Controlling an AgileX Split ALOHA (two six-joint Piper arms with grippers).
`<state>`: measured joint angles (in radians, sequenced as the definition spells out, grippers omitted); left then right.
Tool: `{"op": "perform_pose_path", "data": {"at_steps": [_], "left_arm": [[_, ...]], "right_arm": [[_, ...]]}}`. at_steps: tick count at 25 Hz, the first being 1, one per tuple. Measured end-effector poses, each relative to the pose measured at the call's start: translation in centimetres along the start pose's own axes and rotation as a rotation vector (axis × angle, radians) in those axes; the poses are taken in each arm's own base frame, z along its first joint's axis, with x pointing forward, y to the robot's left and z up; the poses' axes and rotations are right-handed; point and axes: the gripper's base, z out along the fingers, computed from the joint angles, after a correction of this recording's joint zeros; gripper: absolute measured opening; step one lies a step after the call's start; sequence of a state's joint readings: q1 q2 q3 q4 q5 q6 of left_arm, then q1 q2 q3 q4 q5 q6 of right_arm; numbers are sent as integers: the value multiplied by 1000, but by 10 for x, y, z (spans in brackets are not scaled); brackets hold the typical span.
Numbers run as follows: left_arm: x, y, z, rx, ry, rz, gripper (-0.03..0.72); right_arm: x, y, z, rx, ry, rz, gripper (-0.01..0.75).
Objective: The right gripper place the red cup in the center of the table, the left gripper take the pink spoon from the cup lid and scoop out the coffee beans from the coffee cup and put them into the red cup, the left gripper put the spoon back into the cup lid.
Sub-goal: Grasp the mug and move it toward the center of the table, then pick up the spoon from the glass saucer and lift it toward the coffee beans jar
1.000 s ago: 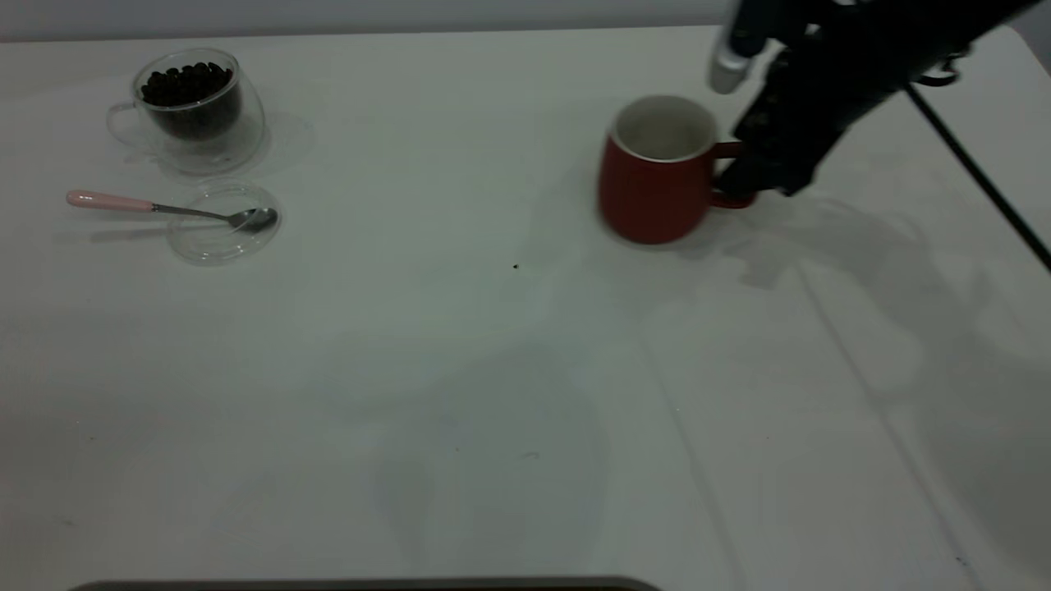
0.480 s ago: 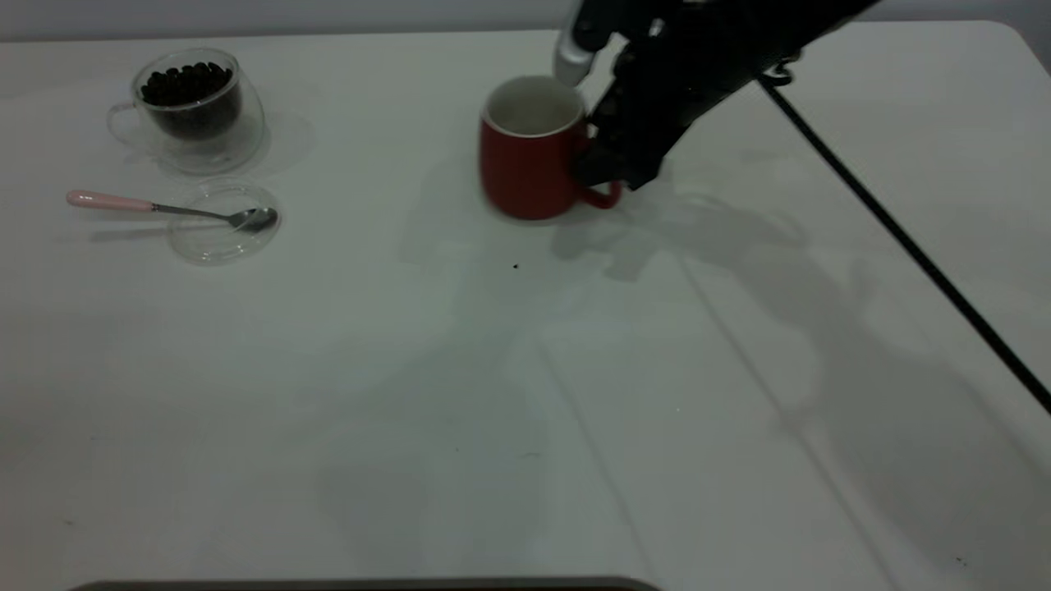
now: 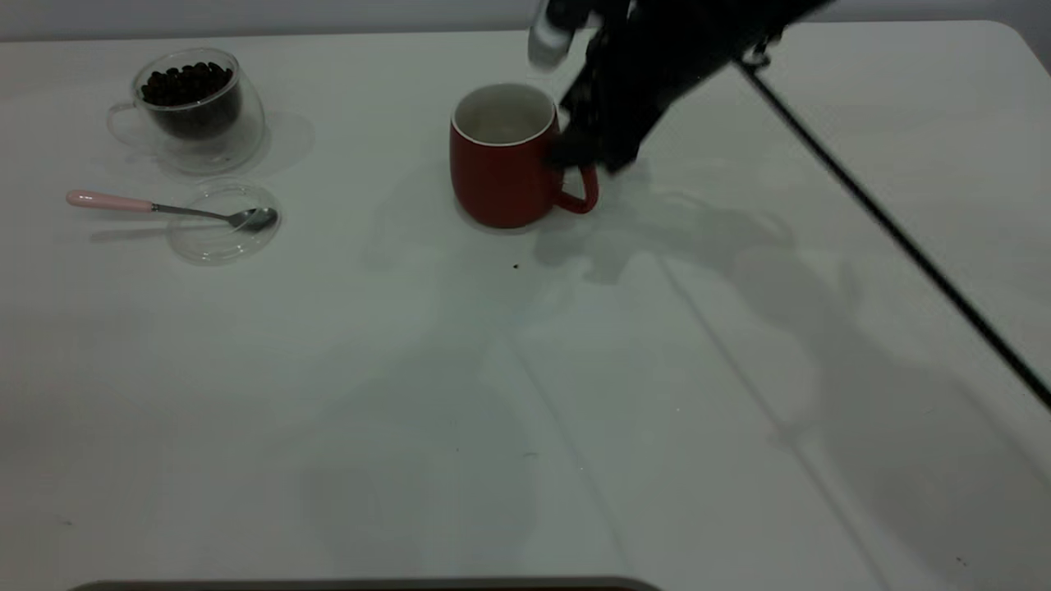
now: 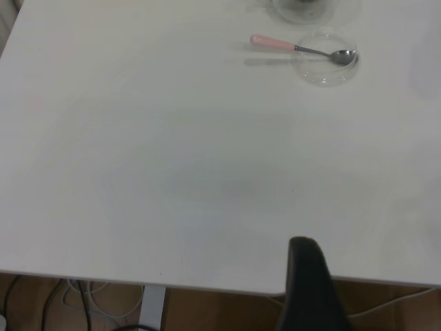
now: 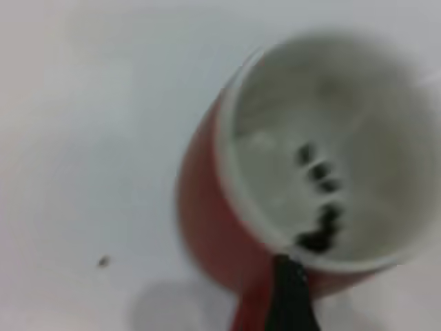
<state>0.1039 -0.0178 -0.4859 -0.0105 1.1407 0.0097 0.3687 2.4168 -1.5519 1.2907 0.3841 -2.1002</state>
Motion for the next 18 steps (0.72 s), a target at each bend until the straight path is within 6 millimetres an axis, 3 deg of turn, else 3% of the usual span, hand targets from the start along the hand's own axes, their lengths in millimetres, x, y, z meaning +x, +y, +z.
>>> {"op": "perform_pose_path", "data": {"at_steps": [5, 8, 11, 13, 18], "left_arm": [[0, 0, 0, 0, 0, -1, 521], [0, 0, 0, 0, 0, -1, 521], [0, 0, 0, 0, 0, -1, 521], [0, 0, 0, 0, 0, -1, 521], [0, 0, 0, 0, 0, -1, 521]], "right_arm": [[-35, -22, -59, 49, -93, 91, 577], [-56, -12, -104, -16, -157, 301, 577], [-73, 20, -157, -198, -161, 544, 576], [-77, 46, -196, -312, -81, 575, 573], [-38, 107, -275, -328, 390, 639, 549]]}}
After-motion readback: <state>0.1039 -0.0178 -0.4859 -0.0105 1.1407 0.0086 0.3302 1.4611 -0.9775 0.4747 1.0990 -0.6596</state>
